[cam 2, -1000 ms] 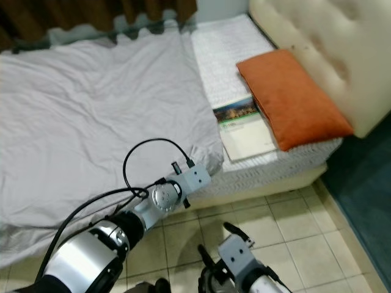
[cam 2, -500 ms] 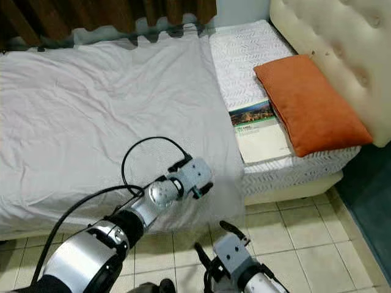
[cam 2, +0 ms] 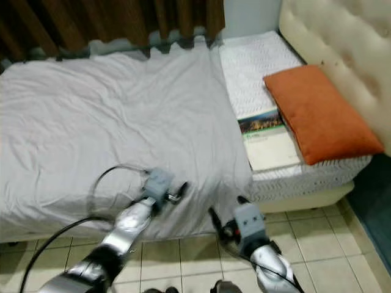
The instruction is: Clean up the room
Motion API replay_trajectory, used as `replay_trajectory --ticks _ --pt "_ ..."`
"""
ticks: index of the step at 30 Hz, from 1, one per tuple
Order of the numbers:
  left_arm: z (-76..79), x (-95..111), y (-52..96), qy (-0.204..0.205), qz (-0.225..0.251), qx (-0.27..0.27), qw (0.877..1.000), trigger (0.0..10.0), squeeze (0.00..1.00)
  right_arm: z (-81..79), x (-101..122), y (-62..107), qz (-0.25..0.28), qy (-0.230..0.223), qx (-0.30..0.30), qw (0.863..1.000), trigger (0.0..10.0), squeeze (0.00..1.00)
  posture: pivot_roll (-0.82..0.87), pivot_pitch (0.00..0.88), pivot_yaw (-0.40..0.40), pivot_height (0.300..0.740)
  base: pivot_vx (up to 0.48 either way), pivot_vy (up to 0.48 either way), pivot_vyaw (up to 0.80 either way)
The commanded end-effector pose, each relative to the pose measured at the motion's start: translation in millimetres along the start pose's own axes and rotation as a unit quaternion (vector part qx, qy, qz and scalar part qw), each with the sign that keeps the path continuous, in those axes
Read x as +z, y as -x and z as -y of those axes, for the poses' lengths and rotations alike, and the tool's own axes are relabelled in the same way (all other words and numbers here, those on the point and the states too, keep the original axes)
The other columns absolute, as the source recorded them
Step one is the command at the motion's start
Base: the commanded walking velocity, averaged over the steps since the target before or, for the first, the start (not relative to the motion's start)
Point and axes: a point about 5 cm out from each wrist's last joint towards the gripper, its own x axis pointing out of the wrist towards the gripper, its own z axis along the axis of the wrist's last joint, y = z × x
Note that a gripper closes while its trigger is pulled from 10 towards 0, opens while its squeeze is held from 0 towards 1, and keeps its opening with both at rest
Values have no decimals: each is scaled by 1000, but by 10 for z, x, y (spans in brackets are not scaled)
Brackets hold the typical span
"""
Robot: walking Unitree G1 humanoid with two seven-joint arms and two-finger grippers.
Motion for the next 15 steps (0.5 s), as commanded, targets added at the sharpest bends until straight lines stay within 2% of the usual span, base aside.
replay_trajectory --ticks 1,2,3,4,5,6,7,8,9,13,15 --pt "-389 5 170 20 25 76 997 10000 1000 127 -47 -7 -7 -46 -45 998 10000 0 -101 44 95 740 0 0 0" --pt "-389 5 170 20 25 76 997 10000 1000 127 -47 -7 -7 -46 -45 998 10000 0 -101 44 95 740 0 0 0" --pt "-447 -37 268 23 26 88 996 10000 1000 151 -52 -25 -3 -53 -53 997 10000 0 -82 30 92 740 0 0 0" --pt "-498 -90 434 25 30 101 994 10000 1000 188 -64 -57 1 -65 -69 996 10000 0 -66 10 89 740 0 0 0" --pt "-508 -114 502 27 28 105 994 10000 1000 202 -61 -71 4 -68 -74 995 10000 0 -61 5 89 740 0 0 0" --pt "-514 -128 542 28 27 106 994 10000 894 210 -59 -81 6 -69 -77 995 10000 0 -58 1 88 740 0 0 0" --pt "-516 -137 561 28 26 107 994 10000 894 214 -57 -86 7 -69 -78 995 10000 0 -58 1 88 740 0 0 0" --pt "-532 -141 572 35 29 112 993 10000 0 219 -52 -97 10 -73 -79 994 10000 0 -48 0 79 740 0 0 0" --pt "-544 -147 566 37 30 119 992 10000 0 227 -55 -106 9 -74 -79 994 10000 0 -44 0 71 740 0 0 0" --pt "-561 -154 536 49 29 138 989 10000 0 243 -68 -130 4 -75 -82 994 10000 0 -47 0 68 740 0 0 -766" --pt "-532 -176 561 71 20 132 988 10000 0 242 -79 -137 2 -74 -79 994 10000 0 -55 0 66 740 0 0 -744"
